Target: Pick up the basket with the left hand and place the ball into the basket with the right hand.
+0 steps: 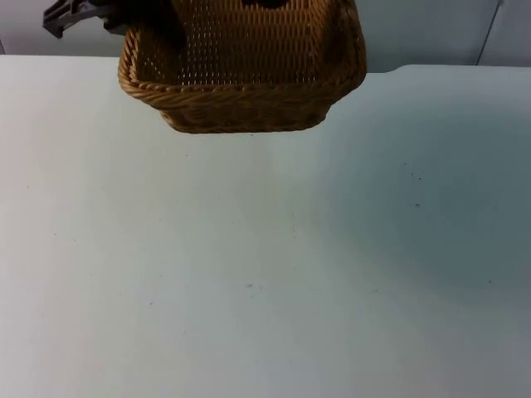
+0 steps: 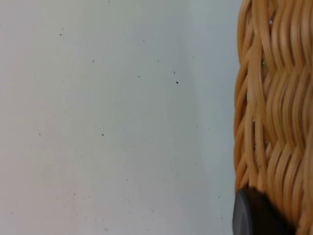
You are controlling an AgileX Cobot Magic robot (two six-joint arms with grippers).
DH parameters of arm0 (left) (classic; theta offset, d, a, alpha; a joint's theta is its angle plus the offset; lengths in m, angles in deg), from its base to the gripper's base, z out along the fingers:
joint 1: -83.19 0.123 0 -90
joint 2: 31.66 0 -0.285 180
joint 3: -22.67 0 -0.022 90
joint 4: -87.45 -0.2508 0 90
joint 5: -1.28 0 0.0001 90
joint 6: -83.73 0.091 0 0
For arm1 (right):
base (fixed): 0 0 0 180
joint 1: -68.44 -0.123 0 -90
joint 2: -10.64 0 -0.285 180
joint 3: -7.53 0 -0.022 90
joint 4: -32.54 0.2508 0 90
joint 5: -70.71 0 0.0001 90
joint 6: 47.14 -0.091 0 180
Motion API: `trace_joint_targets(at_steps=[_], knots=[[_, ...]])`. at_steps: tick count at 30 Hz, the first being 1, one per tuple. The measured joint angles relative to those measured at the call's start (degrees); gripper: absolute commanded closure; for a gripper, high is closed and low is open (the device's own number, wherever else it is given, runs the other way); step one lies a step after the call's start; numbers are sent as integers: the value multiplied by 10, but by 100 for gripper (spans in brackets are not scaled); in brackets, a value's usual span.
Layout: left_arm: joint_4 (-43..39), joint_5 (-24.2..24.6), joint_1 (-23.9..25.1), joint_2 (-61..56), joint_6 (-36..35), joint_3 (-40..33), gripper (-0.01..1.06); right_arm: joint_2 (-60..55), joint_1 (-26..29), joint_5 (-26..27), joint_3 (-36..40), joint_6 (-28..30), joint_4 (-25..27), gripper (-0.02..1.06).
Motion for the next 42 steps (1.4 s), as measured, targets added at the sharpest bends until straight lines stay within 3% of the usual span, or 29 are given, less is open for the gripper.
trace_joint_targets(at_steps=[4, 8, 9, 12, 13, 14, 15, 16, 29, 33, 36, 42], knots=[[0, 0, 0, 0, 0, 0, 105, -1, 0, 0, 0, 0, 0, 94], [0, 0, 0, 0, 0, 0, 105, -1, 0, 0, 0, 0, 0, 64], [0, 0, 0, 0, 0, 0, 105, -1, 0, 0, 0, 0, 0, 64], [0, 0, 0, 0, 1, 0, 105, -1, 0, 1, 0, 7, 0, 30], [0, 0, 0, 0, 1, 0, 105, -1, 0, 1, 0, 7, 0, 13], [0, 0, 0, 0, 1, 0, 105, -1, 0, 1, 0, 11, 0, 13], [0, 0, 0, 0, 1, 0, 105, -1, 0, 2, 0, 16, 0, 2], [0, 0, 0, 0, 2, 0, 105, -1, 0, 2, 0, 21, 0, 0], [0, -1, 0, 0, 4, 0, 105, -1, 0, 1, 0, 35, 11, 3], [0, -1, 0, 0, 4, 0, 105, 0, 0, -26, -12, 36, 11, 6], [0, -1, 0, 0, 4, 0, 105, 11, 0, -82, -38, 33, 13, 6], [0, -1, 0, 0, 4, 0, 105, 55, 0, -123, -58, 15, 13, 6]])
